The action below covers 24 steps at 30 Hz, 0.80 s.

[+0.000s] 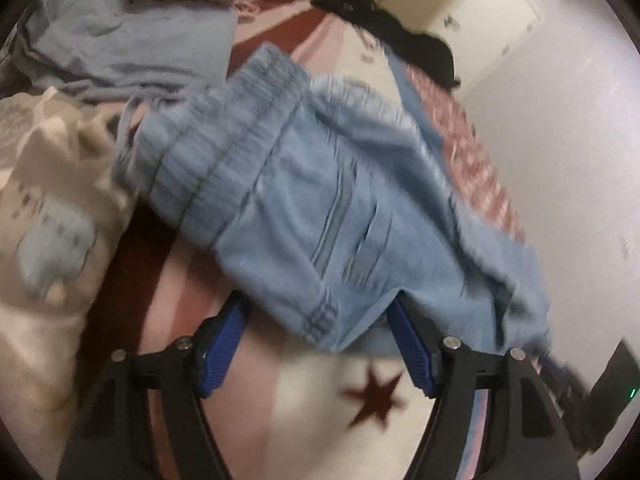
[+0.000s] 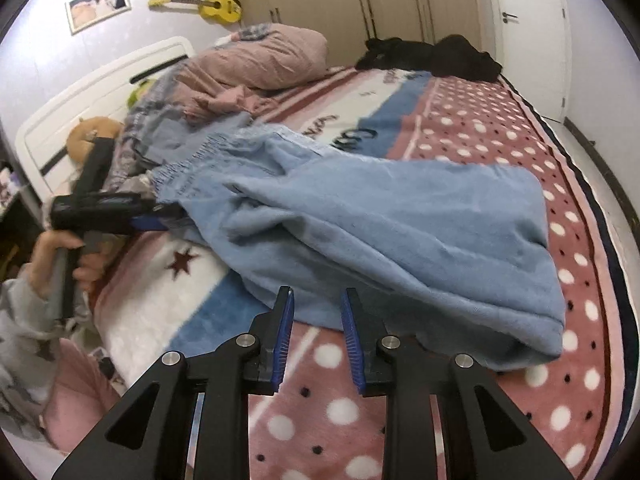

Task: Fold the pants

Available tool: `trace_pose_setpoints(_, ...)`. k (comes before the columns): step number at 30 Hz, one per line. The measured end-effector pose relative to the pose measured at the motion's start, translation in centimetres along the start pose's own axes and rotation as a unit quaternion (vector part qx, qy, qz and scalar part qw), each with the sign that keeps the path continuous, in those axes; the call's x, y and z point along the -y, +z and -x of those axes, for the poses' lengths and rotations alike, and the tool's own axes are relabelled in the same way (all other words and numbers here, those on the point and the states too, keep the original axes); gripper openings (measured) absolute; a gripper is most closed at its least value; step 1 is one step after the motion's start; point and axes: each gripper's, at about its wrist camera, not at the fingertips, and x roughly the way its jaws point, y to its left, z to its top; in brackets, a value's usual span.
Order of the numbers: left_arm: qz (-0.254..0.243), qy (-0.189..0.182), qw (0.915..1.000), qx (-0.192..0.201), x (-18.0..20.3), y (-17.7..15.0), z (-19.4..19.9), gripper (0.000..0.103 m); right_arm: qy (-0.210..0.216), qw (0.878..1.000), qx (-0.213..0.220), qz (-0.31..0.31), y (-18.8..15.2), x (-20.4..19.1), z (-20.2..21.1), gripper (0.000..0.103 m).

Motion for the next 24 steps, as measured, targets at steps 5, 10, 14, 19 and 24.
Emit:
trace_pose_setpoints(5,0.008,-0.001,1.0000,0.001,0.9,1.3,-0.2,0.068,0.029,0.999,0.034,-0.019,3.3,1.2,1.5,0.031)
trace_pose_setpoints(10,0.033,-0.027,0.9991,-0.007,-0.4,0.6,1.3,0.080,-0.057,0.998,0.030,0.019,5.1,3.2,1.7,0.050)
trace_pose_setpoints(14,0.061,-0.043,0.9972,0.006,-2.3,0.3,2.2,0.087,-0.066,0.998,0.023,-0.004,4.0,5.4,1.7,0.050)
trace_pose_setpoints(19,0.125,-0.042,0.9912,0.016,-4.1,1.3,0.1,0.087,-0.048,0.998,0.017,-0.024,3.1,6.1,0.7,0.050)
trace_pose_setpoints(24,0.123,-0.004,0.9911,0.050,-2.6,2.8,-0.4,0.069,-0.081,0.997,0.007,0.004,2.5,5.1,-0.2,0.049)
